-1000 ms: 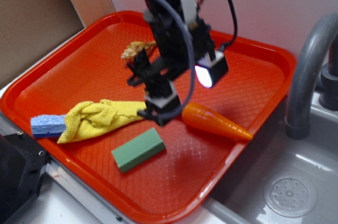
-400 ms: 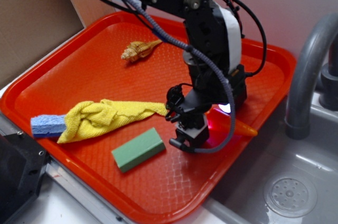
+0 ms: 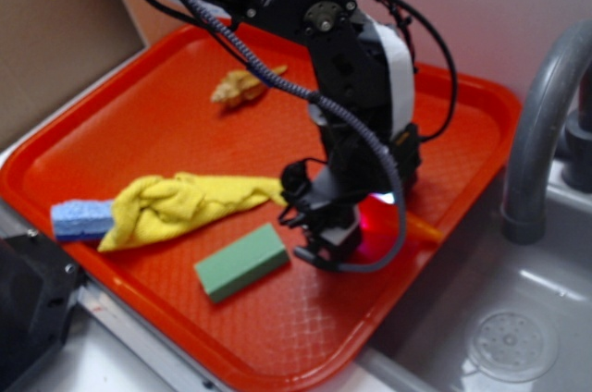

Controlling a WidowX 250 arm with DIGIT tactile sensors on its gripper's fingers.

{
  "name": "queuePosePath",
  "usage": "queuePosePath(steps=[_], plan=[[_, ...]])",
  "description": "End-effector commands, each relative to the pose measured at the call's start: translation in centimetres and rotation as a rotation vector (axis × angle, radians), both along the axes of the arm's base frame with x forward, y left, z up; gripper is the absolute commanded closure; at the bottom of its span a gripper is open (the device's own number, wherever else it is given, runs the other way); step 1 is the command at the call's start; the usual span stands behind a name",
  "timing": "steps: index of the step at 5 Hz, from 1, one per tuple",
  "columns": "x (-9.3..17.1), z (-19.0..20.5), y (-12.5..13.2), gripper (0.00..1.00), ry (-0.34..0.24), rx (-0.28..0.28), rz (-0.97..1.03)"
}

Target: Grab the carrot.

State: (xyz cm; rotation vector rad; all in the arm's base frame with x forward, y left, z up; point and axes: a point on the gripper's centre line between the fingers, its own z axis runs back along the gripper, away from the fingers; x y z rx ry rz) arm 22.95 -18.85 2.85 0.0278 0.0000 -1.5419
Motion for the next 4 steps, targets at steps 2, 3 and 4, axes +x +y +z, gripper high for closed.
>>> queuePosePath(steps=[2, 3, 4], plan=[[6.0, 15.1, 10.7, 1.00, -0.063, 0.016, 0.741], [5.0, 17.1, 12.8, 1.00, -0.072, 0.020, 0.991], [4.5, 16.9, 12.8, 1.00, -0.051, 0.046, 1.240]])
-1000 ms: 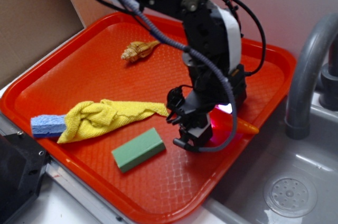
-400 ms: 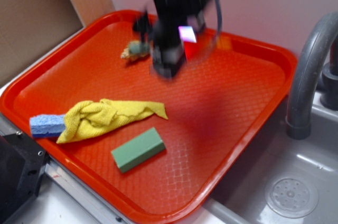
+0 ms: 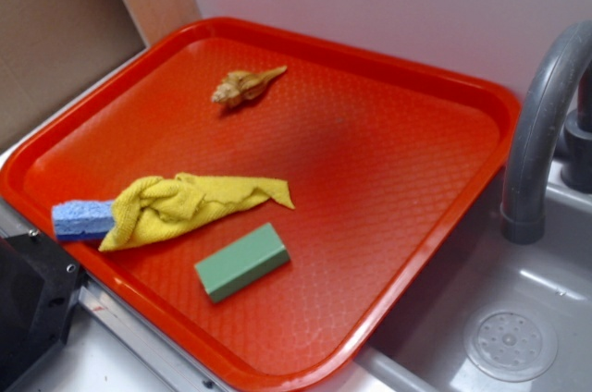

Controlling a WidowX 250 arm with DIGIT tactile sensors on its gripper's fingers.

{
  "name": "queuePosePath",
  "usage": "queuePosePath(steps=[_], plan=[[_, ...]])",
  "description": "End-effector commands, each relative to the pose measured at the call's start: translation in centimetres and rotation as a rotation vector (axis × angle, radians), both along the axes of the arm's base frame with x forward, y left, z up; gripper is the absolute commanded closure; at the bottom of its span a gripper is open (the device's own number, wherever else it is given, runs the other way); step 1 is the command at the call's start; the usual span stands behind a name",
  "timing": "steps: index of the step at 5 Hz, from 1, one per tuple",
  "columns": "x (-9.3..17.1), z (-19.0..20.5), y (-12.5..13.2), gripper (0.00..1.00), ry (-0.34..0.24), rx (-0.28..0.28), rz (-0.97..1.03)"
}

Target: Grab the carrot.

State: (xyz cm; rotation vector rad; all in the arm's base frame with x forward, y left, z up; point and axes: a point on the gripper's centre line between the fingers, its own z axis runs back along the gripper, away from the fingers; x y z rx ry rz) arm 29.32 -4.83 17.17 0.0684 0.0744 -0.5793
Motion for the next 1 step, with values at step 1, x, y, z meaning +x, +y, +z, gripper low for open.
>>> queuePosePath(steps=[1], plan=[[-2.44, 2.09, -2.00, 1.00, -0.103, 0.011, 0.356]])
